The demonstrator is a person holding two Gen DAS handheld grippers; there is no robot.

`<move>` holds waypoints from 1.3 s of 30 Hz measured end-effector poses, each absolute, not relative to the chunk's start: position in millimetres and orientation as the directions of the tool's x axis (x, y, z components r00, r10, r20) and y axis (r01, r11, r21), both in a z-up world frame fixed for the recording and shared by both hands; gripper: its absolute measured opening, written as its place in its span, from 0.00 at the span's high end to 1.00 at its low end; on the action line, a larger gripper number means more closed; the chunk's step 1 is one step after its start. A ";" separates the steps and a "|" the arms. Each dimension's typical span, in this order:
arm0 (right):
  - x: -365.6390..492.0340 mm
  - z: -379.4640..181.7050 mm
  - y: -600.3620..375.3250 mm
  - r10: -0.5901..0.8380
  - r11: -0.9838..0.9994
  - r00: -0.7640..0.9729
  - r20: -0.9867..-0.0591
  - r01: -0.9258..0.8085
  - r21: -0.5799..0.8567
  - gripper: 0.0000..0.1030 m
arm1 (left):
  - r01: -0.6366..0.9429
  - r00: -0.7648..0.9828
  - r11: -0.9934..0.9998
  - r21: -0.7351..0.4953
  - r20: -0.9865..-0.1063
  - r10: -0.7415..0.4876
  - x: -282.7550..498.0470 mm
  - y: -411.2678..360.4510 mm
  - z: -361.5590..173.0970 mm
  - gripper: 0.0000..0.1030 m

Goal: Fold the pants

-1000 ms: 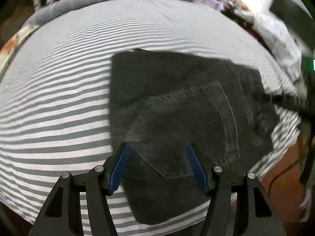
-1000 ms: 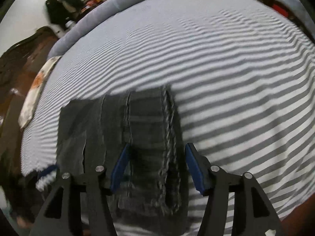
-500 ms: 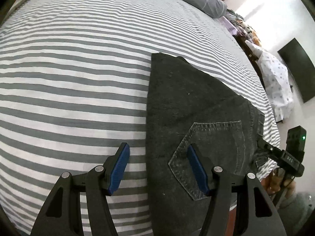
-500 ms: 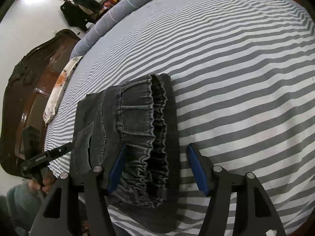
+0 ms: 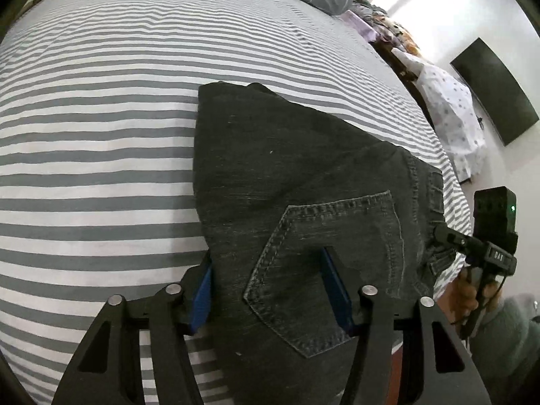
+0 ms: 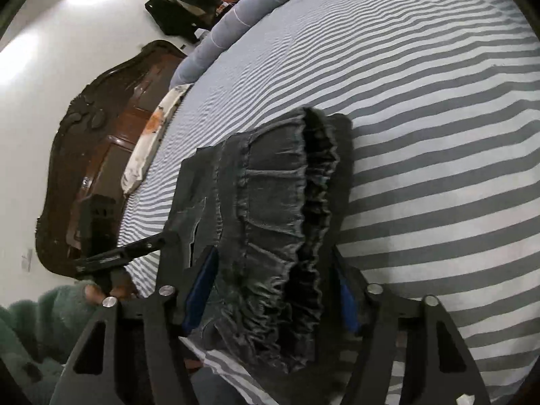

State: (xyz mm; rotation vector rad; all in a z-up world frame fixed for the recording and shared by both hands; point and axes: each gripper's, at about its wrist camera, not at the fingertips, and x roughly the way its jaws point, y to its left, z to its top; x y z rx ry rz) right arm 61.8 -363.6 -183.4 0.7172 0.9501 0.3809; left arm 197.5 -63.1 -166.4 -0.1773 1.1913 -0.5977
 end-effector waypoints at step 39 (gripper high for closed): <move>71.8 -105.5 -326.7 0.422 0.755 0.594 -0.685 0.188 0.629 0.79 | 0.306 0.351 0.815 -0.492 -0.737 -0.577 201.5 -55.5 -115.8 0.83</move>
